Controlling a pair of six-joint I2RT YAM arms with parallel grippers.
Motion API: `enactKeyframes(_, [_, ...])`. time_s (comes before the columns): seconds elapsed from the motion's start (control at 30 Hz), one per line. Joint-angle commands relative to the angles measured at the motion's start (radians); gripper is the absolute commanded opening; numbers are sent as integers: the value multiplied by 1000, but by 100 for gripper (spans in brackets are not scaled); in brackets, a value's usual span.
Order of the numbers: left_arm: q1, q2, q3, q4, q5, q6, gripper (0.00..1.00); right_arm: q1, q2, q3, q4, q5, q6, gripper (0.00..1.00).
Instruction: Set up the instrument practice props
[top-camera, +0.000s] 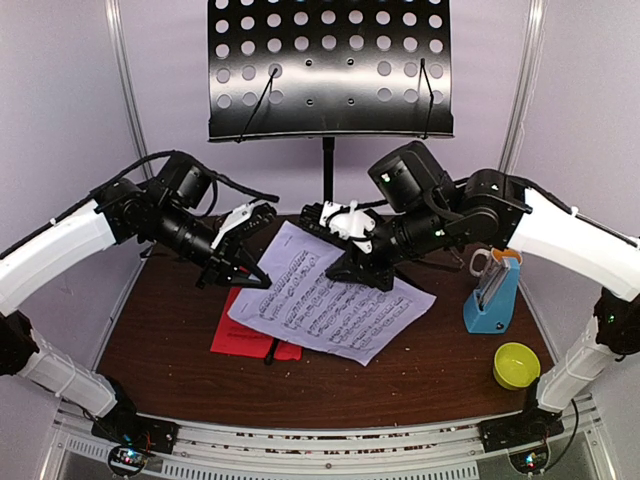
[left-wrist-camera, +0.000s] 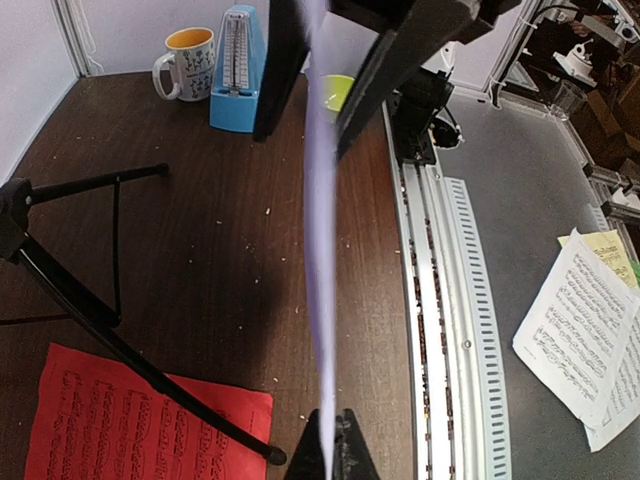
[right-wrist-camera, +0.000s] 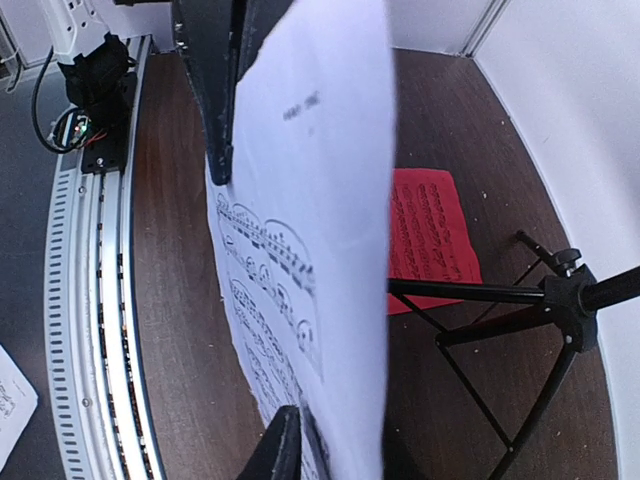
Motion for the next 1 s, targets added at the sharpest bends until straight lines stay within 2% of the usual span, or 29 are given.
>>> enactKeyframes(0.0, [-18, 4, 44, 1, -48, -5, 0, 0, 41, 48, -46, 8, 21, 16])
enactKeyframes(0.13, [-18, -20, 38, 28, -84, -38, 3, -2, 29, 44, -34, 14, 29, 0])
enactKeyframes(0.3, [-18, -85, -11, 141, -186, -130, 31, -21, -82, -6, 82, -28, 76, 0])
enactKeyframes(0.43, [-18, -159, -33, 254, -260, -227, 45, -52, -218, -84, 213, -132, 100, 0])
enactKeyframes(0.67, [-29, -286, 3, 417, -388, -351, 48, -121, -341, -121, 357, -172, 145, 0])
enactKeyframes(0.83, [-29, -339, 27, 544, -561, -423, 51, -158, -375, -116, 494, -70, 232, 0])
enactKeyframes(0.97, [-29, -304, 98, 574, -686, -441, 52, -187, -392, -116, 633, -10, 326, 0])
